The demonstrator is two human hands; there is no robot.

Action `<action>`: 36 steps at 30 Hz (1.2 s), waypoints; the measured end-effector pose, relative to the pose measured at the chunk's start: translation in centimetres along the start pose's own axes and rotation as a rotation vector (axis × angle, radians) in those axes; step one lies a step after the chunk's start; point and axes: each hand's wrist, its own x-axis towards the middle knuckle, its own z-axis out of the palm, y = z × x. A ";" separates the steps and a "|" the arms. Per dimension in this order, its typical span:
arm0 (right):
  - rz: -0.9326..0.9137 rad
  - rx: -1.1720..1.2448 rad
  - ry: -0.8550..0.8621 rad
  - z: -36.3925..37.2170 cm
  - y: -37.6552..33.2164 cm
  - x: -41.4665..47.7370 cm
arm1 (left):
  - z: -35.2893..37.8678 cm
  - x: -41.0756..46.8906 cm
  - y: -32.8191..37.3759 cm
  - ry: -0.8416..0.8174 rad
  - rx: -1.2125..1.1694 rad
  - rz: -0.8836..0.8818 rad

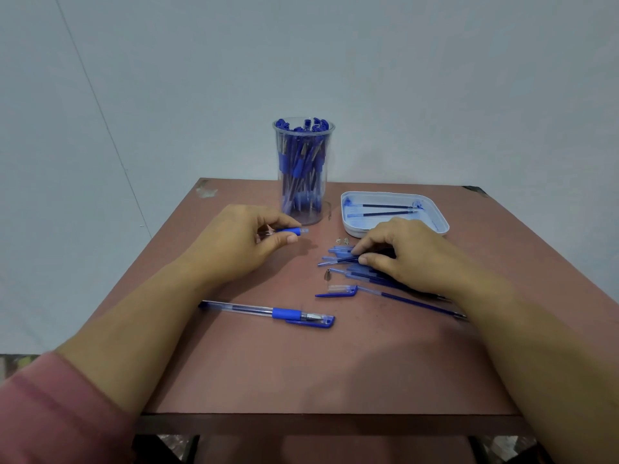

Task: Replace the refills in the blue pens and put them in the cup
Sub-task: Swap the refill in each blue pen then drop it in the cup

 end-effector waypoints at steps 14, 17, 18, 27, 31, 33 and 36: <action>0.010 0.146 0.151 -0.9 0.8 0.6 | 0.1 0.1 0.0 0.000 -0.011 -0.001; 0.048 0.137 0.197 -2.6 1.6 2.0 | 0.2 0.0 0.1 0.008 -0.019 -0.005; 0.073 0.090 0.186 -3.1 2.2 2.7 | 0.3 0.0 0.2 0.003 -0.016 0.001; 0.193 -0.238 -0.092 -2.8 6.1 7.8 | 0.3 0.0 0.0 0.006 -0.011 0.009; 0.173 -0.232 -0.060 -2.6 6.2 8.3 | 0.4 0.1 0.1 -0.007 -0.015 0.014; 0.178 -0.219 -0.056 -2.5 6.3 8.3 | 0.5 0.1 0.1 -0.007 -0.009 0.010; 0.157 -0.168 -0.038 -2.6 6.0 8.0 | 0.4 0.0 0.1 -0.010 -0.011 -0.004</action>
